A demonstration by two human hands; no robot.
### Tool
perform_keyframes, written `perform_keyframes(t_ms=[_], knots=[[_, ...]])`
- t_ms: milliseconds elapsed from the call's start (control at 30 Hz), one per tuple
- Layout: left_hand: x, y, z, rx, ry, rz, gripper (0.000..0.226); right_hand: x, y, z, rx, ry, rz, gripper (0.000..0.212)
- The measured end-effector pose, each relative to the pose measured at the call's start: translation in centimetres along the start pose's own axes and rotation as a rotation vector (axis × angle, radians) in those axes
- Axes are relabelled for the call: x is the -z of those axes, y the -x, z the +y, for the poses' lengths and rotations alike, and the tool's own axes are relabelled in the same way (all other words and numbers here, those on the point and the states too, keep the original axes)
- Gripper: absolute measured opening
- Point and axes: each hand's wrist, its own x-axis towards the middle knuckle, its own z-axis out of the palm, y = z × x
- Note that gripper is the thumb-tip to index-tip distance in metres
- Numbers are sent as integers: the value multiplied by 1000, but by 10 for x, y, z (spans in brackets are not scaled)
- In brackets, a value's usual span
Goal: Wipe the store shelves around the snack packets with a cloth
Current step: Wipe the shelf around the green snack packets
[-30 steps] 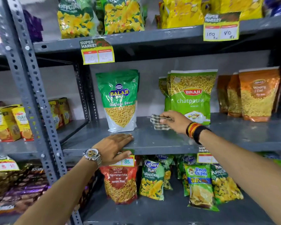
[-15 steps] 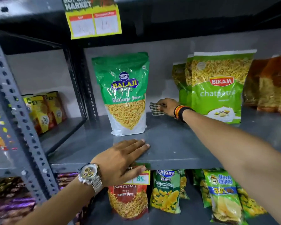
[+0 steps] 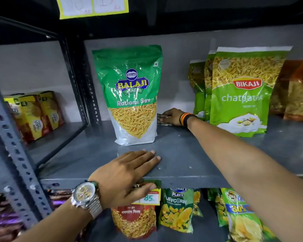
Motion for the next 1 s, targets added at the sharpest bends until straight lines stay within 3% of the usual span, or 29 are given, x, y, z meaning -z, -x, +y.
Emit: perform_keyframes(t_ms=[367,467,533,633,733,900,1000], knots=[[3,0,1,23,33,-56,68,2,90,-15,88,-78,19,26],[5,-1,2,29,26,-68,68,8,98,-17,88,-106,157,15],[7,-1,2,33,33,-84,68,0,103,-18,75,-47,168,20],[9,0,2,50,50,-92,71,-8,121,-23,148,-28,53,38],[8,1,3,95,38,-77,77,-1,135,-17,231,-73,-58,44],[7,1,3,75,-1,-56,77,11,123,1,119,-165,171,28],[6,3,4,101,-15,-47,83,1,121,-3,78,-57,124,36]])
